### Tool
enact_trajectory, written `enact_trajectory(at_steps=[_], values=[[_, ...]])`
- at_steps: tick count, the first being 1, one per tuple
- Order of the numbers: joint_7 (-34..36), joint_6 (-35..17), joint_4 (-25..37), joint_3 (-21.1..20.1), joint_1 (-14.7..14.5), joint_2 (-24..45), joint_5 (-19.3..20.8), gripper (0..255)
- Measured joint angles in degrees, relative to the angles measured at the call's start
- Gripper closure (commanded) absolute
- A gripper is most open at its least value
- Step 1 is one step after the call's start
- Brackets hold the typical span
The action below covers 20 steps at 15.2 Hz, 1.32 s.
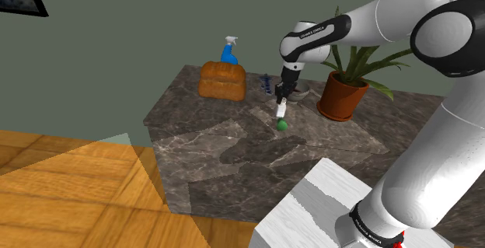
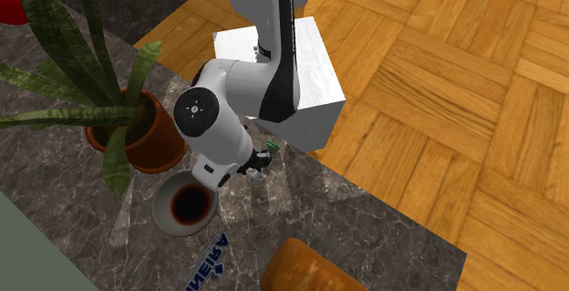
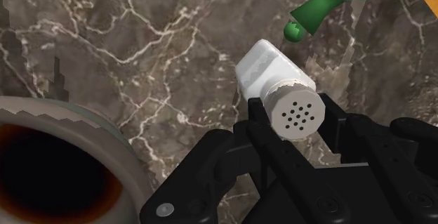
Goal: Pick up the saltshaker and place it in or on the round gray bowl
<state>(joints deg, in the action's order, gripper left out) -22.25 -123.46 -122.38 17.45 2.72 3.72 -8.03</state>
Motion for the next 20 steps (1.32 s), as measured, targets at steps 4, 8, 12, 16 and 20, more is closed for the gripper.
enact_trajectory(at_steps=[4,8,12,16,20], values=[[0.72,2.82,1.66,0.03,-0.06,-1.28,0.68,255],[1.27,5.75,3.38,0.09,-0.04,-2.60,1.34,255],[1.85,8.74,5.21,0.09,-0.05,-3.86,1.93,255],[2.38,11.75,7.29,0.07,-0.07,-4.86,2.38,255],[2.92,14.61,9.51,-0.02,-0.14,-5.55,2.71,255]])
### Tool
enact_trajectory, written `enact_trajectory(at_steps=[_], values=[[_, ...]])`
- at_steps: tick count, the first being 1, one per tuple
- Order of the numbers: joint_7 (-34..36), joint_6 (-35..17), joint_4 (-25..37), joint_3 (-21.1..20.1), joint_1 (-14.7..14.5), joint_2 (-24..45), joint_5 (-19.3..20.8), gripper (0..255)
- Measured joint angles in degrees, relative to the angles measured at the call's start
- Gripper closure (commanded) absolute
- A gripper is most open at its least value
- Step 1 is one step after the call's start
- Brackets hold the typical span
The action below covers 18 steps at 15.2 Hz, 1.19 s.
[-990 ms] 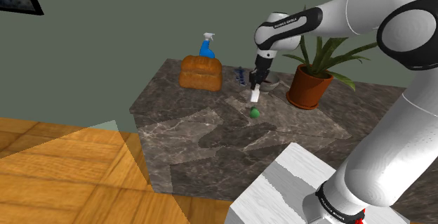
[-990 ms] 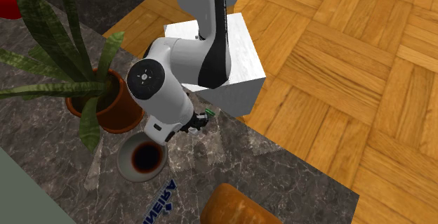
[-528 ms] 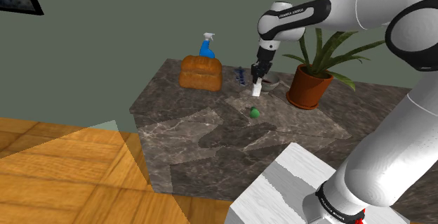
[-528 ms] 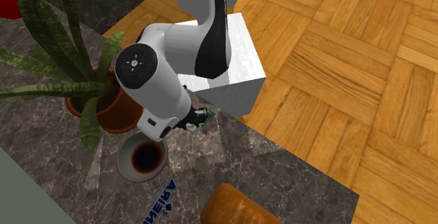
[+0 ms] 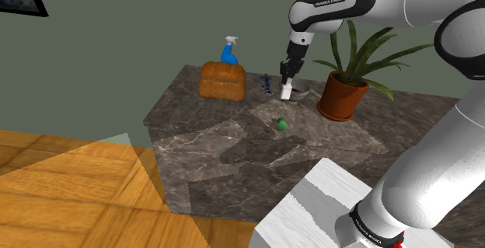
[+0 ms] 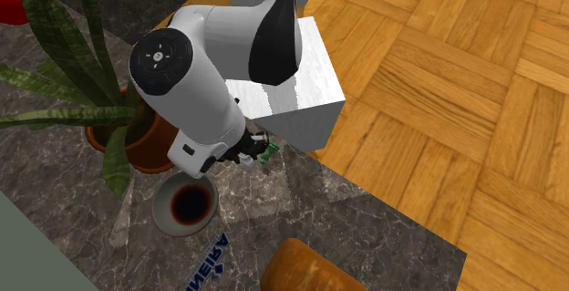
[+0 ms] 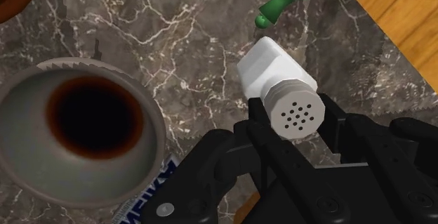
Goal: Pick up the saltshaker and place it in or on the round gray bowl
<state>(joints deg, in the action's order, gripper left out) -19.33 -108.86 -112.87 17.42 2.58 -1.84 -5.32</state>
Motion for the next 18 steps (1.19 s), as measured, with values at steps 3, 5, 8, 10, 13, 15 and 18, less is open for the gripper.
enact_trajectory(at_steps=[3,5,8,10,13,15,18], values=[[0.26,2.26,1.94,0.00,0.01,-0.36,0.18,255],[0.34,3.72,3.28,0.03,0.04,-0.48,0.25,255],[0.72,6.15,5.66,-0.05,-0.04,-0.55,0.32,255],[0.87,7.40,6.78,-0.07,-0.04,-0.70,0.39,255],[-2.06,9.59,11.79,1.49,1.38,2.57,-0.47,255],[-4.54,11.44,16.12,2.70,2.73,5.52,-1.37,255],[-8.27,14.49,24.24,4.26,5.21,11.40,-3.39,255]])
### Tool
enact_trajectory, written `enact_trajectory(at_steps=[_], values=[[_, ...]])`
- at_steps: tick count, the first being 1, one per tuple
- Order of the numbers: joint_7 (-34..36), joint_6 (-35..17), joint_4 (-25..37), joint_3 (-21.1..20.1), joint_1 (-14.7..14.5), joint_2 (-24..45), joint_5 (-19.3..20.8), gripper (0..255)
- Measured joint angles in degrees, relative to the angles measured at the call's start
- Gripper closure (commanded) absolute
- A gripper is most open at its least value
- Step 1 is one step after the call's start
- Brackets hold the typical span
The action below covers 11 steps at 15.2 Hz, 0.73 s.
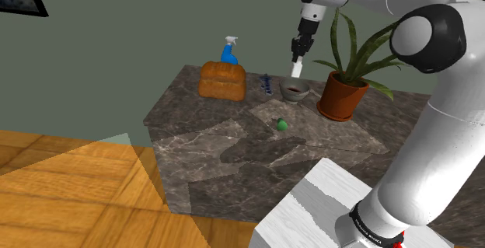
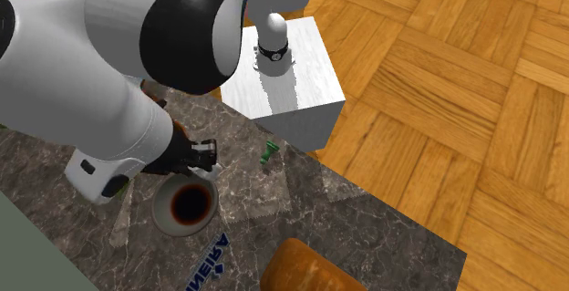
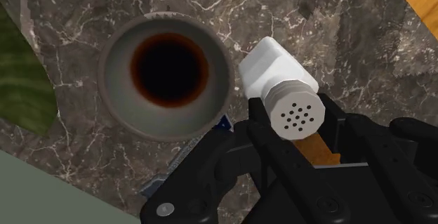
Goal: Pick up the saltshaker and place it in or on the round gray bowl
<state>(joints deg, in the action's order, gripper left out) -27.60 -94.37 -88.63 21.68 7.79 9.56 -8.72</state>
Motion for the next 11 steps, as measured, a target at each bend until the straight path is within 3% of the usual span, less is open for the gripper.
enact_trajectory(at_steps=[2,7,11], values=[[-2.36,2.14,4.63,0.89,1.89,2.98,-1.09,255],[-7.15,10.48,24.49,1.90,8.81,15.78,-5.82,255],[-7.96,9.29,24.21,1.90,9.36,16.89,-6.18,255]])
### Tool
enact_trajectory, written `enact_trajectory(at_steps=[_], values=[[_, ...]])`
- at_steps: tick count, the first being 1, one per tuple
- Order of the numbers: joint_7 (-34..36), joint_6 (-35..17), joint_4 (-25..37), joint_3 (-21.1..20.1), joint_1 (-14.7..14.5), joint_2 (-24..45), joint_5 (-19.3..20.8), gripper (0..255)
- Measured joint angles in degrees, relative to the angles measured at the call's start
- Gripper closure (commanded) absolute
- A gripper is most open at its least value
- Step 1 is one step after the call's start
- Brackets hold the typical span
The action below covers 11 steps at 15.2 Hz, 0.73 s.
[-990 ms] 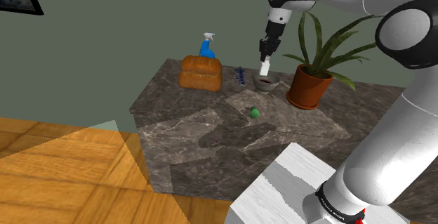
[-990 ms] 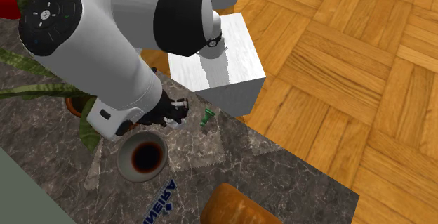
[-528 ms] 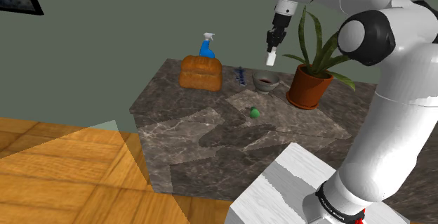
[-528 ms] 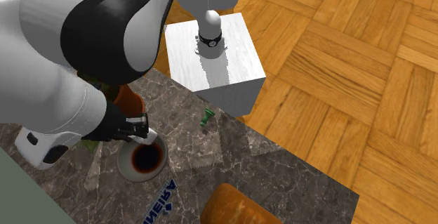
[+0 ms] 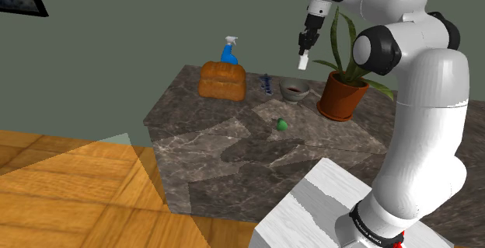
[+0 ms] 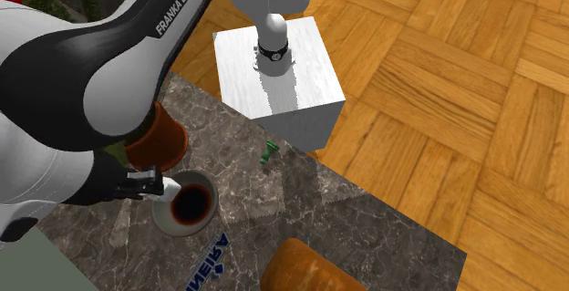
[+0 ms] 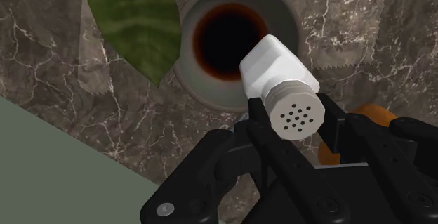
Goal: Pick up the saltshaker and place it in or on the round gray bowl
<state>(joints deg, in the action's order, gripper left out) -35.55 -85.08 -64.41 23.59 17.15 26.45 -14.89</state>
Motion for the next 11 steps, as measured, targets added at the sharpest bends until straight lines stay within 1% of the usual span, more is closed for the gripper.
enact_trajectory(at_steps=[6,11], values=[[-0.52,-5.57,-7.12,0.05,-1.22,-1.51,0.52,255],[-0.86,-9.36,-11.20,-0.03,-1.79,-1.77,0.57,255]])
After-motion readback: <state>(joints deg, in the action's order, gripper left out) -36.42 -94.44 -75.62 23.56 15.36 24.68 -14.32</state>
